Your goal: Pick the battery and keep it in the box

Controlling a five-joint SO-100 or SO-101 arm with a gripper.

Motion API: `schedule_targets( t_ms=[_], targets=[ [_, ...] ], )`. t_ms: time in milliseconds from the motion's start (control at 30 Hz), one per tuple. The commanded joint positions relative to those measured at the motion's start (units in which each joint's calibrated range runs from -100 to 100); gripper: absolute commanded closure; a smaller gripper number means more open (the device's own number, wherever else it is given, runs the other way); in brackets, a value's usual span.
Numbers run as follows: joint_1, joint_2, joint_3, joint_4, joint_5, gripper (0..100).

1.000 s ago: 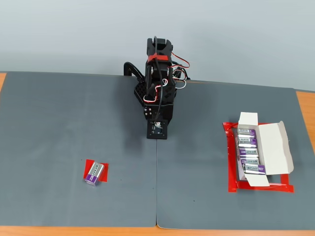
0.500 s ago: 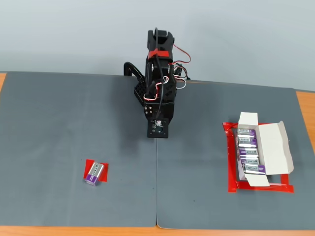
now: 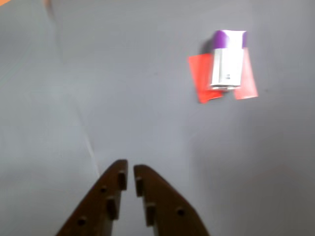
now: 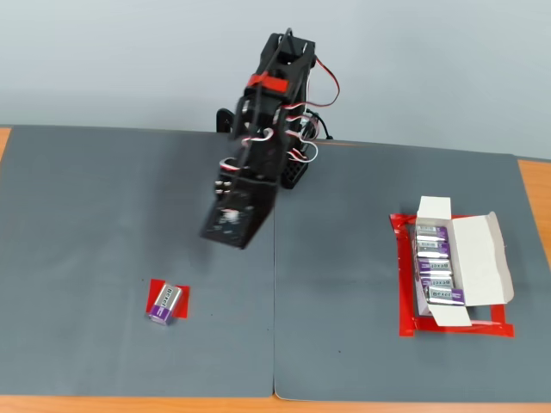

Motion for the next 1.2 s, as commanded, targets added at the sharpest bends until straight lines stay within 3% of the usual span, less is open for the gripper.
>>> schedule_targets(
  t_ms=[0,367,567,967,1067,1167],
  targets=[
    [4.51,8.28,-10.06,-1.60,0.35,98],
    [11.00,27.01,-23.80,-7.24,0.72,98],
    [11.14,33.71,-27.33,-7.24,4.68,98],
    [10.55,42.10,-30.41,-11.15,4.94,98],
    [10.10,43.63,-30.41,-11.15,4.94,94],
    [9.80,45.07,-30.41,-10.71,4.94,85]
  ],
)
